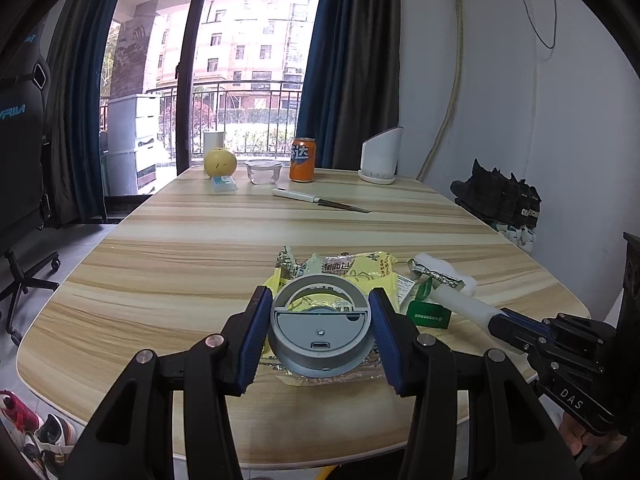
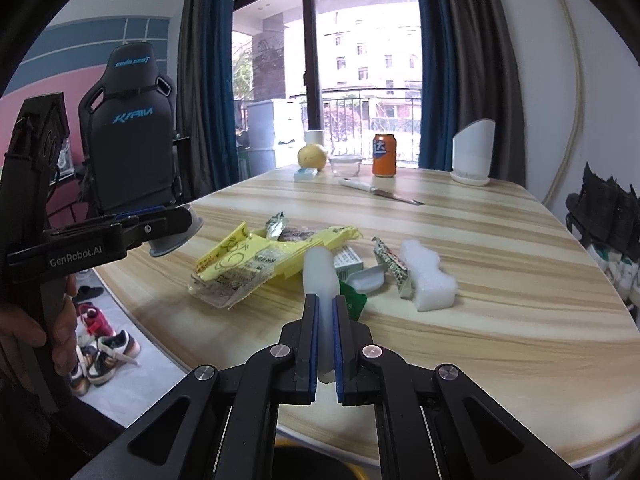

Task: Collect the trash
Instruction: 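Carry tape roll and foam strip down over the yellow-rimmed bin with both tools, then open both grippers to drop tape roll and foam strip into the bin, then raise both tools back up to the table, then grasp the yellow-and-clear snack bag with the left gripper and lift it, then grasp the green card with the right gripper while left holds the bag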

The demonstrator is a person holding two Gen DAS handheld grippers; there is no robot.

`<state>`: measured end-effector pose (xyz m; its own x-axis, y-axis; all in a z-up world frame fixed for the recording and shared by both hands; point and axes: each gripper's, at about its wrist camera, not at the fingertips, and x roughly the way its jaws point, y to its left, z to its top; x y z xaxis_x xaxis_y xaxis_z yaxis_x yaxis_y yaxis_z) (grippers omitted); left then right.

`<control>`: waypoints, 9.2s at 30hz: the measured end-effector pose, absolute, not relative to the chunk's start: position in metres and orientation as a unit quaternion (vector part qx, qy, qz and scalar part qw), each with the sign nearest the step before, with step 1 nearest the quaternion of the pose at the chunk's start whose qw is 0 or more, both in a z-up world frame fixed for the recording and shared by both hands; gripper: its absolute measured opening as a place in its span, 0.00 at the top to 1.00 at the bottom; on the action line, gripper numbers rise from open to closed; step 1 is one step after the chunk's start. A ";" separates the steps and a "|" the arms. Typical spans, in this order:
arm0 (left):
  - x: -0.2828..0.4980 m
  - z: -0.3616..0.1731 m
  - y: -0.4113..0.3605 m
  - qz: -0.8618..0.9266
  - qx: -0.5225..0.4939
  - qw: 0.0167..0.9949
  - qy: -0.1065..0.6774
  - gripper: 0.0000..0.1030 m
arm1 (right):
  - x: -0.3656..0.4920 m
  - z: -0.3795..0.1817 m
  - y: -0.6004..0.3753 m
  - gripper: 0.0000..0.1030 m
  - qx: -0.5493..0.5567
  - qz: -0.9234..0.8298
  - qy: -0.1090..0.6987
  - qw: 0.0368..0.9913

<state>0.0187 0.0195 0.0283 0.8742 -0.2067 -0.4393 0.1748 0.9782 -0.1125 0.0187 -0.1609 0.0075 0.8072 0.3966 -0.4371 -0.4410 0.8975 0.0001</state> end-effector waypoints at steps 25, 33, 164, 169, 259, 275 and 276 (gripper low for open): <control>-0.053 0.014 -0.020 -0.148 -0.011 0.954 0.262 0.57 | -0.079 0.015 -0.189 0.95 -0.003 0.222 0.243 0.944; -0.059 -0.017 -0.038 -0.156 -0.007 0.942 0.298 0.57 | -0.080 -0.023 -0.189 0.95 0.005 0.198 0.296 0.934; 0.003 -0.007 -0.004 -0.063 -0.006 0.975 0.211 0.01 | -0.036 -0.010 -0.224 0.00 0.050 0.078 0.227 0.969; 0.021 -0.007 -0.011 -0.060 0.020 0.972 0.227 0.01 | -0.029 0.000 -0.227 0.00 0.054 0.080 0.217 0.971; 0.014 0.062 0.029 -0.128 -0.021 0.982 0.139 1.00 | 0.102 -0.005 -0.143 0.17 -0.049 0.221 0.343 0.912; 0.020 0.057 0.033 -0.124 -0.033 0.980 0.152 1.00 | 0.107 -0.017 -0.127 0.82 -0.085 0.222 0.351 0.906; 0.020 0.057 0.034 -0.124 -0.033 0.980 0.153 1.00 | 0.106 -0.017 -0.128 0.82 -0.083 0.224 0.351 0.906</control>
<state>0.0203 0.0335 0.0568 0.9223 -0.2528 -0.2924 0.2325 0.9671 -0.1028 0.1060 -0.1276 -0.0166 0.6543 0.3469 -0.6720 -0.4632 0.8862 0.0066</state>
